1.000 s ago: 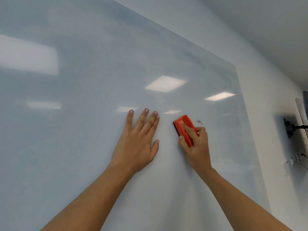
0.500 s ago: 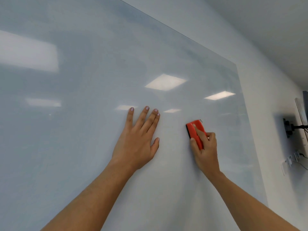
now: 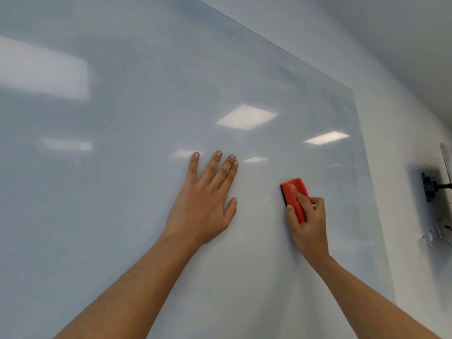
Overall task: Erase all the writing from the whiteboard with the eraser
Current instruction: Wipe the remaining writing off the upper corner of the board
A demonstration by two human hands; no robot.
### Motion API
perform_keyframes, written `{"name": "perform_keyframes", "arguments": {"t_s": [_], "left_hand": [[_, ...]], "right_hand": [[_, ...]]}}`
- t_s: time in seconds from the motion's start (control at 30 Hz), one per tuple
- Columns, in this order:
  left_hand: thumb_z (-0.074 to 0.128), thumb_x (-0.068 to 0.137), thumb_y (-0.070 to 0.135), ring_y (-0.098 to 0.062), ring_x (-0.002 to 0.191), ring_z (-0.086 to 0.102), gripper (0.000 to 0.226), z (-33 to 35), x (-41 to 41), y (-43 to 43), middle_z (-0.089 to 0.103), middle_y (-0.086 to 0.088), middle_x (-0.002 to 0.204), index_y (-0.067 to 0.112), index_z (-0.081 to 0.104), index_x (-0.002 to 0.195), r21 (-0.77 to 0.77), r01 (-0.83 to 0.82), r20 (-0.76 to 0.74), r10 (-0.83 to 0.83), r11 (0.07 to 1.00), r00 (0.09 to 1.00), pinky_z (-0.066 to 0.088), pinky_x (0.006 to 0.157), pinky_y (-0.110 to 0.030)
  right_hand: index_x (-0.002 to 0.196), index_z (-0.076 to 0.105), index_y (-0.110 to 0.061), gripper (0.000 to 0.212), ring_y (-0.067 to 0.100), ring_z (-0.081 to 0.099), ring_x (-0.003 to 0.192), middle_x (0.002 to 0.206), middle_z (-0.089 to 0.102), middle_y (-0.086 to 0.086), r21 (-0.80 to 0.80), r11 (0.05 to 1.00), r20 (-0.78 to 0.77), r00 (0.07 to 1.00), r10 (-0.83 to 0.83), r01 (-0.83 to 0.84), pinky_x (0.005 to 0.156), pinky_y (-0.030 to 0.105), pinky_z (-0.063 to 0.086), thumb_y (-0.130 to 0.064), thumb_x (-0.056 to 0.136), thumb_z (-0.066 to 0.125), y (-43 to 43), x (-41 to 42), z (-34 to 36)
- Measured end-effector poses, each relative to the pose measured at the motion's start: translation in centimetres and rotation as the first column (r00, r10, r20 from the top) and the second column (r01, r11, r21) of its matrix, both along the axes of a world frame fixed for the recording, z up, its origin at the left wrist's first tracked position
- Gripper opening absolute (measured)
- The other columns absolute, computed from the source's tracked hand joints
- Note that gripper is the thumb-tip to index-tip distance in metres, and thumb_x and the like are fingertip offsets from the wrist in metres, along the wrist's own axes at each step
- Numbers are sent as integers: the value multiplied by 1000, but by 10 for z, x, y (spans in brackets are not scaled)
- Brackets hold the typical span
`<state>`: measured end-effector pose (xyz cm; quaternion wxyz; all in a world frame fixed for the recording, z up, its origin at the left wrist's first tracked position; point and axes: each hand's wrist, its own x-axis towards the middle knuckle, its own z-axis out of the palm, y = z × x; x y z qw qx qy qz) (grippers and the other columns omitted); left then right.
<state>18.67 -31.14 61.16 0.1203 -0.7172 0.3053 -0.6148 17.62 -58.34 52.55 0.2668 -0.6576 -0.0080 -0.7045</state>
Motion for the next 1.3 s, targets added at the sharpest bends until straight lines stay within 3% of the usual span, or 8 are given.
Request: {"name": "perform_keyframes", "arguments": {"t_s": [0.2, 0.33, 0.47, 0.57, 0.7, 0.93, 1.13, 1.3], "left_hand": [[7, 97, 46, -29, 153, 2, 71, 0, 1, -1, 6, -7, 166, 8, 6, 158, -3, 12, 5, -12, 1000, 1000, -6, 118, -60], [9, 98, 47, -29, 152, 5, 71, 1, 1, -1, 9, -7, 166, 8, 9, 157, 4, 8, 0, -8, 1000, 1000, -5, 119, -60], [3, 97, 47, -28, 153, -1, 71, 0, 2, -1, 2, -7, 166, 8, 2, 158, 4, -15, 17, 15, 1000, 1000, -7, 118, -59], [3, 98, 47, -28, 153, -1, 71, -1, 2, -1, 2, -7, 166, 9, 1, 158, 7, -24, 10, 24, 1000, 1000, -7, 119, -59], [11, 99, 45, -26, 152, 10, 69, -3, 1, 1, 16, -7, 164, 8, 16, 157, 2, -9, -19, 9, 1000, 1000, -3, 120, -56], [27, 100, 42, -26, 151, 16, 65, -51, -6, 43, 22, -6, 163, 9, 24, 156, 42, 36, -46, -34, 998, 998, 9, 121, -57], [30, 99, 44, -24, 150, 19, 64, -68, -17, 107, 23, -2, 162, 15, 26, 156, 6, -4, -25, 4, 1000, 1000, 11, 121, -56], [30, 99, 46, -23, 151, 17, 65, -73, -29, 159, 21, -2, 163, 15, 24, 156, -132, -94, -44, 89, 987, 995, 9, 121, -56]], "right_hand": [[141, 47, -34, 48, 32, 54, 96, 108, 40, 7, 465, 883, -50, 998, -45, 63, 98, 49, 44, -38, 94, 51, -4, 10, 45], [135, 55, -31, 48, 22, 52, 91, 103, 41, 1, 151, 988, 65, 998, -1, -9, 91, 37, 47, -39, 88, 53, 46, 2, 36], [139, 44, -46, 49, 8, 45, 101, 108, 40, -8, -187, 982, -2, 1000, -11, 10, 87, 22, 44, -44, 91, 52, 56, -8, -27], [137, 43, -50, 49, 12, 47, 100, 107, 39, -6, -24, 1000, -15, 1000, 12, -12, 88, 33, 50, -45, 90, 51, 48, -8, -45], [139, 50, -33, 47, 23, 48, 92, 104, 40, 2, 357, 933, -18, 999, -42, 46, 90, 46, 49, -34, 92, 56, 80, -3, -24], [143, 28, -56, 55, 10, 44, 99, 110, 35, -12, -239, 970, -128, 992, 4, -35, 85, 19, 46, -46, 94, 50, 106, -29, -68], [140, 42, -46, 50, 17, 44, 94, 104, 35, -4, 76, 992, -28, 994, 106, -104, 88, 38, 49, -33, 94, 58, 160, -25, -38], [143, 41, -40, 53, 15, 42, 90, 106, 46, 1, -221, 974, -25, 998, 53, -57, 79, 29, 46, -38, 92, 54, 240, -32, -24]]}}
